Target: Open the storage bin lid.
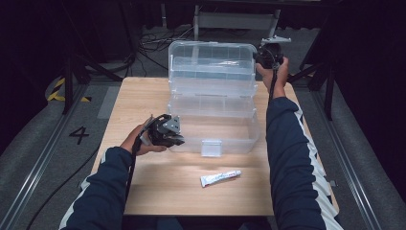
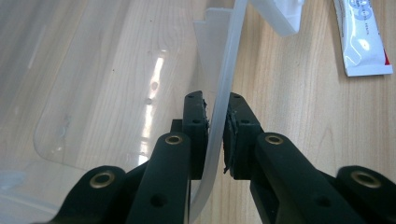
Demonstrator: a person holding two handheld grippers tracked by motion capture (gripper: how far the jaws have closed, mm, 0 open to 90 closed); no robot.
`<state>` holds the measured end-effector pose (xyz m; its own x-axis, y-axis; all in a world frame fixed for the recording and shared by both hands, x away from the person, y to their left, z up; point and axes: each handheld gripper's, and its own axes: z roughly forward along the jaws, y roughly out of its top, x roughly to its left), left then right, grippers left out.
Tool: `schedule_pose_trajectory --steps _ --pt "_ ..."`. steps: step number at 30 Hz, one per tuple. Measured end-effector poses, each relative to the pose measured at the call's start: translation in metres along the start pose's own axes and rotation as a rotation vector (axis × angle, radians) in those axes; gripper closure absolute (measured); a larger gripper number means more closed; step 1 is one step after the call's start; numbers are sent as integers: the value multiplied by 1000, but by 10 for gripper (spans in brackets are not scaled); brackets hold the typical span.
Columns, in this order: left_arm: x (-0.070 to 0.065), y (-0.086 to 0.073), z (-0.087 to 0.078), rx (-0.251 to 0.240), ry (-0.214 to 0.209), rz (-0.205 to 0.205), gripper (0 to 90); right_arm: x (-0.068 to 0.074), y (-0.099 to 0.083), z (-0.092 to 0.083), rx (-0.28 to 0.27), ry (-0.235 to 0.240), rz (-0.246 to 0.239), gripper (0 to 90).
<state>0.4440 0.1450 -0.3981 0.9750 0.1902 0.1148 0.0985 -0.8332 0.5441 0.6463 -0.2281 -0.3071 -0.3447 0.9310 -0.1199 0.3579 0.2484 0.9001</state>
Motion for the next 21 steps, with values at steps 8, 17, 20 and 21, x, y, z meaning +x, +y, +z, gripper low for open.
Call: schedule_pose_trajectory --steps 8,17,20,21 --pt "0 0 0 -2 -1 2 810 0 0 3 12 -7 -14 813" --pt "0 0 1 -4 1 4 810 -1 0 7 19 -6 -14 807" --pt "0 0 1 -5 1 3 811 -2 -1 8 22 -5 -8 804" --pt "0 0 1 -4 1 3 810 -2 -1 9 23 -6 -7 804"
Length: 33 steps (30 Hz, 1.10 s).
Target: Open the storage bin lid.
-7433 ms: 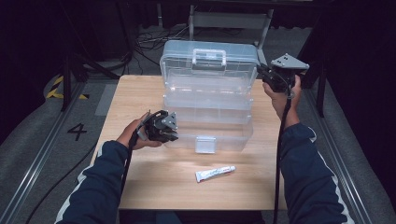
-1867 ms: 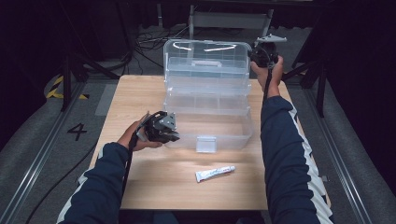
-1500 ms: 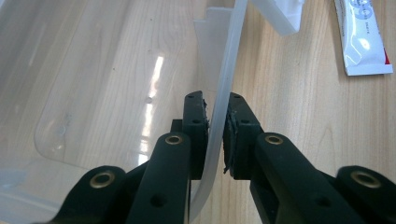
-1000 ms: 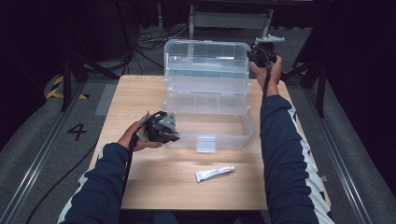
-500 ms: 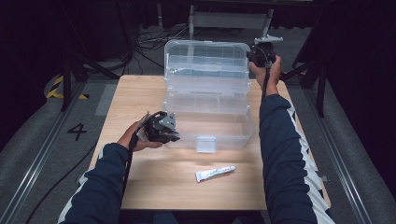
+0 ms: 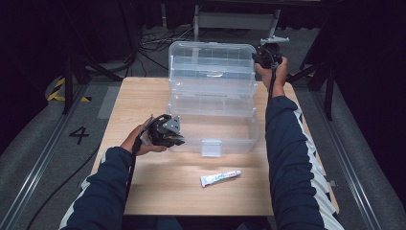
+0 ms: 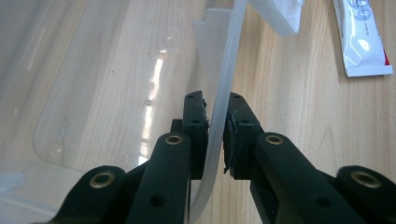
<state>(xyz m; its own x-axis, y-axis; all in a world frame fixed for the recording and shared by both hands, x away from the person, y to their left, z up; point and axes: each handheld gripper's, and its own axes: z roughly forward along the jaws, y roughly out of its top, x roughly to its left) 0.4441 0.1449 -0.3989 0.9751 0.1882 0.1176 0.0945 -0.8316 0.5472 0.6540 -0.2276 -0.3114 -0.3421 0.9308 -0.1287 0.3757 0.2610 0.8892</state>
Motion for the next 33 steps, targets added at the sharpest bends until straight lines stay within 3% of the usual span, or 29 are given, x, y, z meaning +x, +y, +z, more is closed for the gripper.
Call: schedule_pose_trajectory --steps 7,8,16,33 --pt "0 0 1 0 -5 6 812 1 1 0 -5 21 -9 836" --pt "1 1 1 0 12 -6 805 2 1 0 -3 24 -13 838" --pt "3 0 3 -14 -10 -1 819 2 -1 -2 -7 33 -15 837" --pt "3 -6 0 -30 -15 -8 816 -12 -28 -37 -2 80 -28 805"
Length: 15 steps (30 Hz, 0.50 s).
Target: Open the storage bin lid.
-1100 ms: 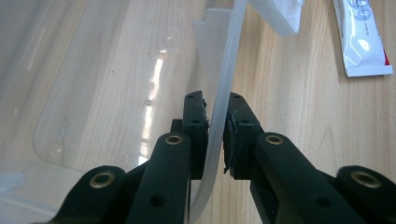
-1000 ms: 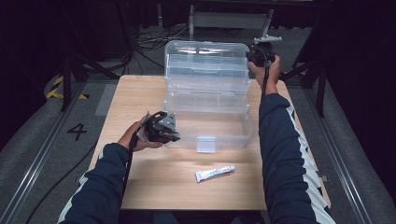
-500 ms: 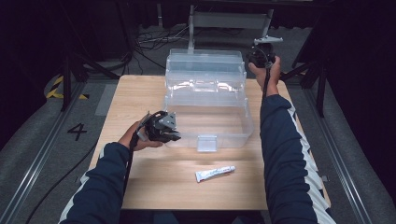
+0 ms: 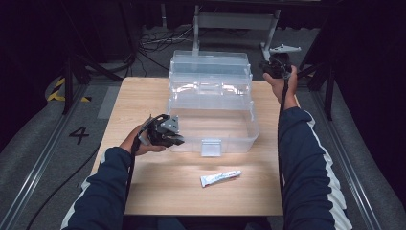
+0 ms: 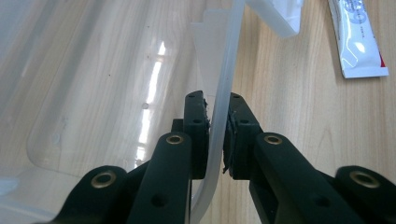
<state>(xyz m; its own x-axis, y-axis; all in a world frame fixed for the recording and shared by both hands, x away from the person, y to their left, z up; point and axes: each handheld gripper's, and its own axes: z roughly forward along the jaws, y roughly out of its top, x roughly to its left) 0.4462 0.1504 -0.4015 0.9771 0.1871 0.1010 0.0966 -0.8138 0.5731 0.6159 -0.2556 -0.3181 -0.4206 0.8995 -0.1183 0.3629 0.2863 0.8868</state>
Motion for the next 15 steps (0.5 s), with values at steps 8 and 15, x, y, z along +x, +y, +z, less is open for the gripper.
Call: schedule_pose_trajectory --steps 8,15 --pt "-2 -3 -2 7 29 -12 787 1 -8 -12 6 11 -20 787" --pt "-6 -11 -10 -46 49 -60 662 -1 -18 -30 11 47 -39 725"
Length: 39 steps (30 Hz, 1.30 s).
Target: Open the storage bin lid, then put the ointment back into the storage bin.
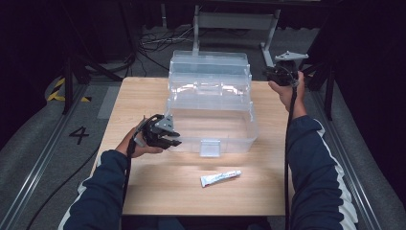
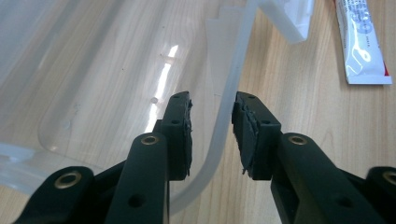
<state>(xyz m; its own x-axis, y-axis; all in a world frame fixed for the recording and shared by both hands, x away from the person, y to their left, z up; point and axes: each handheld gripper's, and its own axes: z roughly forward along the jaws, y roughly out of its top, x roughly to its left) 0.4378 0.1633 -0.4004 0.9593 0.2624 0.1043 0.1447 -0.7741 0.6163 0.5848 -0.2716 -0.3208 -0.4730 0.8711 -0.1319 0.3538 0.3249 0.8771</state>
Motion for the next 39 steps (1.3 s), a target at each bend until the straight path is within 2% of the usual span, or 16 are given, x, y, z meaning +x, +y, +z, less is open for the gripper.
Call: schedule_pose_trajectory --steps 2,5,11,12,14,20,22,24,31,35,39 --pt "-2 1 -2 10 15 12 637 -1 -4 -4 2 10 1 721" --pt "-4 1 -5 14 39 8 614 -1 -10 -12 1 16 -3 707" --pt "-11 2 -21 -10 107 -7 534 1 -23 -33 -15 48 -12 685" --pt "-14 1 -26 -16 130 -14 514 2 -25 -36 -12 52 -17 679" --pt "-16 0 -33 -37 133 -16 508 5 -30 -43 -11 62 -27 679" --pt "-25 -10 -45 -42 185 -48 453 16 -47 -58 -4 111 -53 671" --pt "-28 -14 -48 -48 230 -65 443 20 -52 -62 1 120 -60 671" --pt "-31 -18 -51 -48 246 -82 415 23 -58 -66 -1 136 -61 670" --pt "-41 -44 -64 -38 291 -139 341 35 -73 -81 37 177 -117 658" --pt "-44 -62 -66 -32 290 -182 335 37 -79 -89 47 191 -130 652" --pt "-49 -82 -61 9 281 -211 320 38 -88 -99 67 213 -144 644"
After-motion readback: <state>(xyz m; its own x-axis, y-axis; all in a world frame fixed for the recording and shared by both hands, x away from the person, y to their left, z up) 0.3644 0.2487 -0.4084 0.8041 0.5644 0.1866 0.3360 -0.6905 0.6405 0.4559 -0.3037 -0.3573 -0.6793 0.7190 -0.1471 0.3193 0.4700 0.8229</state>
